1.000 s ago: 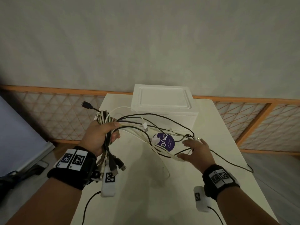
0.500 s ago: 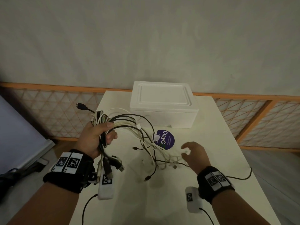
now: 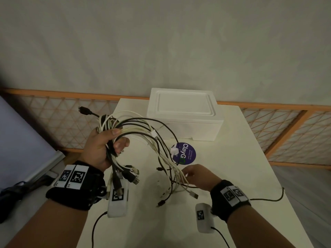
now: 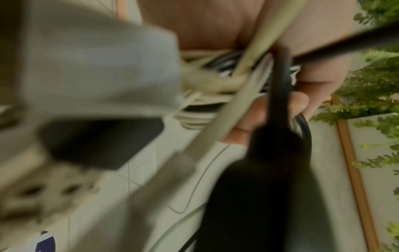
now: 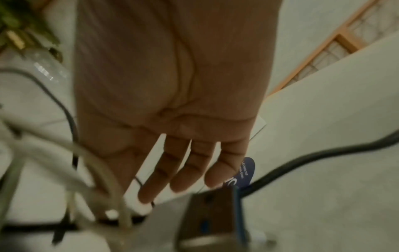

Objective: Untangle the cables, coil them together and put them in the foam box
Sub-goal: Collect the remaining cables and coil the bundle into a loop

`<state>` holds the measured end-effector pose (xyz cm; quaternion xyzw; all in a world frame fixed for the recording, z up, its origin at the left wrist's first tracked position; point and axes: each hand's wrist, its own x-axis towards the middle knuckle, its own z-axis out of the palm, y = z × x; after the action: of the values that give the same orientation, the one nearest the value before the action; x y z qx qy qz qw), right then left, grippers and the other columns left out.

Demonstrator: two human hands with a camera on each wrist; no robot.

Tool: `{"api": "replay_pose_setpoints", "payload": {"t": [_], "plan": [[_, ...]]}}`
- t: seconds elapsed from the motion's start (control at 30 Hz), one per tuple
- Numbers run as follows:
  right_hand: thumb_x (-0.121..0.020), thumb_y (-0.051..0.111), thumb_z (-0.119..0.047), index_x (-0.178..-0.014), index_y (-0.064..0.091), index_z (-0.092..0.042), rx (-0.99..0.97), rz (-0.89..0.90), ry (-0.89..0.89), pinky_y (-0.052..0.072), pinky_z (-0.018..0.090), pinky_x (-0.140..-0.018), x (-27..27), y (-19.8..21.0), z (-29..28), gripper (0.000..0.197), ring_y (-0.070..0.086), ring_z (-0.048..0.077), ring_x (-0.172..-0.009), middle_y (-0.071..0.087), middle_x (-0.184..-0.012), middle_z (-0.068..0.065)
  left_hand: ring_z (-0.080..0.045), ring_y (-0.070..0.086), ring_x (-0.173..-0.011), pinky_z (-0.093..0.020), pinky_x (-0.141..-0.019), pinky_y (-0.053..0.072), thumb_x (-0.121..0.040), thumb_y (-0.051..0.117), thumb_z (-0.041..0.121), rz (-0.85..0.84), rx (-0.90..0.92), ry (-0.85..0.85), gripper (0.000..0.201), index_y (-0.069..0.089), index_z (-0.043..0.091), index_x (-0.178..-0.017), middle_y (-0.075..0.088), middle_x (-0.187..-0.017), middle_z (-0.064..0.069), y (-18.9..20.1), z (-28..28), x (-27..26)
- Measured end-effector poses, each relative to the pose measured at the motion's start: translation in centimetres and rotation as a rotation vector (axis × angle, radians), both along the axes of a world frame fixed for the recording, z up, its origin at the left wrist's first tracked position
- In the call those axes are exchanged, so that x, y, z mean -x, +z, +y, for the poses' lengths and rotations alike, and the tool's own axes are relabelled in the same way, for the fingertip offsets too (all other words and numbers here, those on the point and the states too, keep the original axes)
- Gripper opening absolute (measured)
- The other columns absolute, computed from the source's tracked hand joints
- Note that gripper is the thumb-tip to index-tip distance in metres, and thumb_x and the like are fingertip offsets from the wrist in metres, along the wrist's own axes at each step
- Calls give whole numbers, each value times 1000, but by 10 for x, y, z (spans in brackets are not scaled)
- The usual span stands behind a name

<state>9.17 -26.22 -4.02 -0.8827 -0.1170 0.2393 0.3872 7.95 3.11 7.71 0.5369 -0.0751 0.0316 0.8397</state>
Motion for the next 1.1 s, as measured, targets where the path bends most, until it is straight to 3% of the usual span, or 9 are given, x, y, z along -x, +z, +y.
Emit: {"api": "replay_pose_setpoints", "payload": {"t": [0.1,0.2,0.33,0.43,0.53,0.7,0.77,0.9,1.1], "plan": [[-95,53,-15,-109,70,-13,-341,227,-25,50,17,-82,11,16,-2,22,65,6,-90,72,-103,1,-16,40,-40,-22,-59,48,-51,85,37,31,16,-22,36,60,12,-46,40,-38,-1,-4,7,-3],[-98,40,-37,-112,64,-4,-660,423,-126,51,21,-81,20,27,-4,44,66,15,-97,71,-103,7,-14,39,-38,-22,-59,48,-49,86,39,26,35,-17,37,61,13,-47,40,-38,1,-5,7,-5],[-84,67,-4,-98,69,-3,-433,126,-100,47,17,-67,19,25,-11,14,63,4,-71,69,-81,0,-14,38,-35,-22,-58,48,-61,69,23,58,52,62,15,63,10,-60,39,-38,1,-7,9,-9],[-82,70,-4,-81,69,-8,-402,-43,-366,47,28,-67,11,14,-19,4,61,9,-66,67,-73,5,-15,37,-35,-22,-57,49,-71,59,15,76,-27,112,20,63,14,-52,39,-37,-1,-13,7,-8],[-88,67,-20,-80,63,-16,-347,-230,-509,49,42,-72,0,20,-23,9,59,19,-71,65,-76,9,-16,38,-36,-23,-56,49,-76,53,13,102,-70,142,31,61,15,-46,39,-37,-3,-20,0,-8],[-85,69,-14,-73,53,-13,-521,-460,-666,41,23,-45,-8,81,-38,20,45,10,-51,49,-57,-5,-16,40,-38,-24,-57,49,-81,56,14,190,-97,198,32,57,10,-50,41,-38,-3,-37,-3,-14],[-77,77,-16,-71,54,-8,-431,-463,-595,37,17,-41,-10,96,-50,25,39,5,-46,45,-53,-7,-14,39,-38,-26,-60,47,-89,50,10,222,-27,220,32,54,9,-57,41,-39,0,-41,1,-19],[-77,77,-31,-69,55,-16,194,-460,-376,36,24,-51,-17,80,-77,27,47,12,-56,50,-59,-5,-11,35,-39,-26,-65,44,-91,43,12,228,105,211,16,50,11,-76,39,-41,5,-39,11,-29],[-85,66,-40,-75,53,-19,564,-322,-352,45,33,-65,-12,18,-107,26,55,18,-71,55,-69,-4,-12,34,-39,-24,-60,47,-92,43,12,193,133,206,40,49,17,-53,38,-40,3,-25,5,-30]]}}
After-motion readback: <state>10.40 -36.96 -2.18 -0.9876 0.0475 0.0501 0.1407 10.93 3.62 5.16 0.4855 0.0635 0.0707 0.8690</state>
